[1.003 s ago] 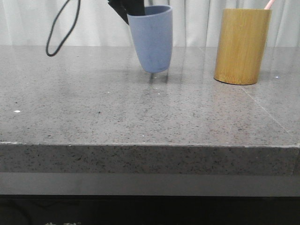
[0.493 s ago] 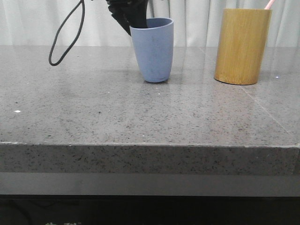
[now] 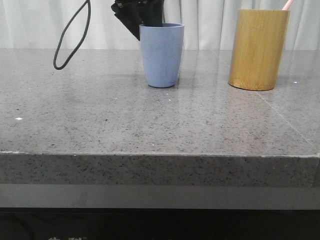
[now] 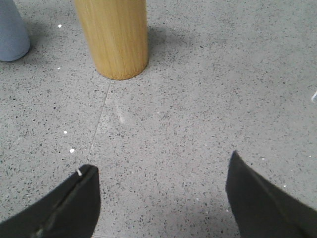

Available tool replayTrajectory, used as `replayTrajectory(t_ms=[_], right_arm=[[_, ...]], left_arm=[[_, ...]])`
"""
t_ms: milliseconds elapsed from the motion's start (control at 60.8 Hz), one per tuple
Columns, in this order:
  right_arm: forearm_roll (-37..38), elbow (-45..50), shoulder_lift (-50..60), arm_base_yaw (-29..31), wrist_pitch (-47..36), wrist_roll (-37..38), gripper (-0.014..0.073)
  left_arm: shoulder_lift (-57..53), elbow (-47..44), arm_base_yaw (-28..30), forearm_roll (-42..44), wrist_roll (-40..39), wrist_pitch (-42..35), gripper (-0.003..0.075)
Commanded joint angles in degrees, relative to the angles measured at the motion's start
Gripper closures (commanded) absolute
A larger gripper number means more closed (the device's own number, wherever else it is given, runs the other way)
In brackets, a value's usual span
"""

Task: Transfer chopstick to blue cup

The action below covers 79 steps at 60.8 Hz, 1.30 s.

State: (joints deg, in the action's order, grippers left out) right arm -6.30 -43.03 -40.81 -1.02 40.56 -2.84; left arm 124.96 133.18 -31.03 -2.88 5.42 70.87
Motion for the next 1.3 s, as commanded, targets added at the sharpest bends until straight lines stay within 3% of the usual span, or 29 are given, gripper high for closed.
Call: replayTrajectory(t_ms=[0, 395, 576, 789, 921, 1085, 1283], right_arm=[[-0.02, -1.91, -0.25, 0.07, -3.68, 0.07, 0.0045], [0.86, -4.55, -3.57, 0.68, -7.08, 2.49, 0.0045], [-0.49, -11.49, -10.08, 5.84, -5.94, 3.67, 0.0045], [-9.27, -20.55, -20.66, 13.21, -1.56, 0.86, 0.0045], [-21.59, -26.57, -26.97, 14.18, 2.44, -8.46, 0.0045], [-37.52, -32.90, -34.25, 14.18, 6.17, -21.17, 0.0045], [-42.05, -39.90, -41.95, 14.18, 6.52, -24.28, 0.0045]], left_arm=[[-5.52, 1.97, -0.42, -0.68, -0.18, -3.17, 0.0450], [-16.18, 1.97, -0.42, -0.68, -0.18, -1.72, 0.0526], [-22.64, 0.69, -0.42, -0.24, -0.18, 1.00, 0.0564], [-30.88, -3.16, -0.06, -0.24, -0.18, 1.00, 0.0573], [-37.77, -11.09, -0.06, -0.36, -0.18, -0.60, 0.0573], [-48.30, -27.60, -0.06, -0.44, -0.78, -7.83, 0.0573], [-61.22, -47.65, -0.06, -2.29, -1.95, -16.12, 0.0573]])
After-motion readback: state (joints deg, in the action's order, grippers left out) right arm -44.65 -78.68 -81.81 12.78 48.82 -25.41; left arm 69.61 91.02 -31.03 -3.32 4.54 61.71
